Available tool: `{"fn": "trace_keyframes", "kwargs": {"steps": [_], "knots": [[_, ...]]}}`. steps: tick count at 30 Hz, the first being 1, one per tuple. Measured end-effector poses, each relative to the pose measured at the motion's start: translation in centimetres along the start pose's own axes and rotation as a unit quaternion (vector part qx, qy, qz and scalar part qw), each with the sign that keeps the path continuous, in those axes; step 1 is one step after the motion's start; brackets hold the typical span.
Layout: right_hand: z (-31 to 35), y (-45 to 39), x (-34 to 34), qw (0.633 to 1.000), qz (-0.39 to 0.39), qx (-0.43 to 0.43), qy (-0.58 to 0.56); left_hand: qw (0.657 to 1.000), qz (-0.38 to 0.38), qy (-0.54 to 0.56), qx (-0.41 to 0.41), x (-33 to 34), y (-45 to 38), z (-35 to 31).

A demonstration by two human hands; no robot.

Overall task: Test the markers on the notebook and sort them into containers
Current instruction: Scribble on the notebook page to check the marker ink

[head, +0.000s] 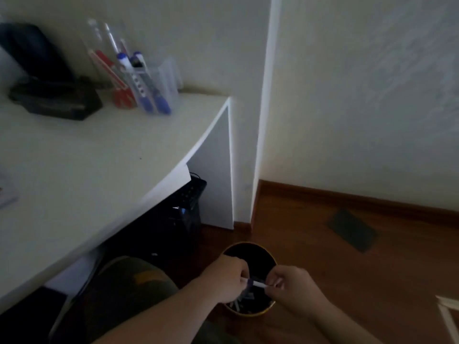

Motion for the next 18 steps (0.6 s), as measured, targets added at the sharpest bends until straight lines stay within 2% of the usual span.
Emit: {"fn": "trace_keyframes", "kwargs": {"steps": [3,6,10,11,13,15,17,18], "knots": [[-0.6,-1.1,0.3,1.0,-0.024,-0.001,0.007,0.998,-0.056,-0.014,-0.031,-0.3,-0.7,0.6],[0.7,-2.7,-0.7,0.996,-0.07,-0.045,0.032,0.992,-0.126,-0.03,-0.014,-3.3,1.1,1.6],[7.5,-3.8,-2.8,0.977,-0.151,-0.144,0.053,0.963,-0.221,0.026,0.152,-10.4,10.8,0.3],[10.3,-3.7,-3.1,0.967,-0.166,-0.19,0.044,0.95,-0.249,0.048,0.184,-13.0,14.1,-0.1],[16.4,-3.2,-2.9,0.934,-0.191,-0.303,0.004,0.905,-0.355,0.044,0.23,-17.7,20.9,1.0],[23.4,-2.2,-1.7,0.894,-0.2,-0.399,-0.039,0.867,-0.459,0.013,0.196,-21.8,26.2,4.4],[30.8,-0.8,0.7,0.853,-0.161,-0.493,-0.067,0.843,-0.532,0.019,0.082,-25.2,29.7,9.8],[34.3,-0.3,2.1,0.831,-0.133,-0.536,-0.069,0.837,-0.545,0.036,0.005,-26.4,30.8,13.2]]}}
Point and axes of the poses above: each hand's wrist, its own y-axis away from the middle knuckle, its own x-axis out of the palm, z = x × y, the point moved 4 cm from there along -y, towards the middle knuckle, and after that the axes turned 13 degrees about -y, right-handed, at the moved point
